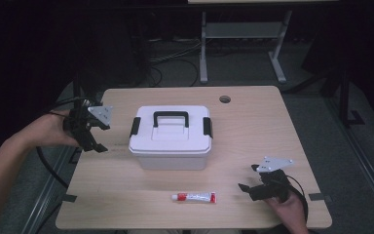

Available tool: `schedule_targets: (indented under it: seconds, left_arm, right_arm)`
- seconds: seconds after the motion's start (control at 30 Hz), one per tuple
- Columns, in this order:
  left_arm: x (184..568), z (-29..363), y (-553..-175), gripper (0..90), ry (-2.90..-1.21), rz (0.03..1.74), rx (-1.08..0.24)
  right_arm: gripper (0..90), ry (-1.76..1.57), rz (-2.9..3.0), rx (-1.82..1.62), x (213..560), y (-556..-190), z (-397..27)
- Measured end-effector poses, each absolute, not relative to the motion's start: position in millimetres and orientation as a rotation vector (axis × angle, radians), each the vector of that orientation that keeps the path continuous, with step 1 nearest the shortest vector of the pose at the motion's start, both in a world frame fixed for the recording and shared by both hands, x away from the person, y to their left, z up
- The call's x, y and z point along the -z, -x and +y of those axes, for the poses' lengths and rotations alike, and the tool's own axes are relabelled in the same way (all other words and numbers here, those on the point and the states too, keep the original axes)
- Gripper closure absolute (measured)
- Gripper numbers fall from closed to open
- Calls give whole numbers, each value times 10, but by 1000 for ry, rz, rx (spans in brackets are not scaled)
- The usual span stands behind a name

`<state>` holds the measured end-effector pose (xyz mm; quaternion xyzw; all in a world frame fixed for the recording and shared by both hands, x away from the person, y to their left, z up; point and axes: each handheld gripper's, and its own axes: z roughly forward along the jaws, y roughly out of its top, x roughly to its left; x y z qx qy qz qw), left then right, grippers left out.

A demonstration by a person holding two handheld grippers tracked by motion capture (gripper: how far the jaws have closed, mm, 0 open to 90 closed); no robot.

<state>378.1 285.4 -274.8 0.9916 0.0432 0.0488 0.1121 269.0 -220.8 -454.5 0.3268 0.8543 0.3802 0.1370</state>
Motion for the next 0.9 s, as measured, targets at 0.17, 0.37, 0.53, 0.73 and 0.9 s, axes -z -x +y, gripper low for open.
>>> schedule_targets:
  seconds: [0.17,0.37,0.53,0.73,0.9]
  left_arm:
    - [2694,2680,-3886,226,-2914,90,-131]
    - [2619,2471,-3991,231,-2942,34,-140]
    - [2567,2325,-4089,231,-2945,16,-133]
    - [2574,2180,-4195,247,-2957,-2,-104]
    - [2566,2075,-4264,247,-2965,-13,-99]
  right_arm:
    - [154,-940,2481,-1100,4546,-2688,-2205]
    - [154,-931,2496,-1098,4552,-2682,-2185]
    - [154,-922,2499,-1097,4552,-2678,-2188]
    - [154,-917,2503,-1098,4553,-2673,-2183]
    - [154,-917,2503,-1101,4552,-2670,-2187]
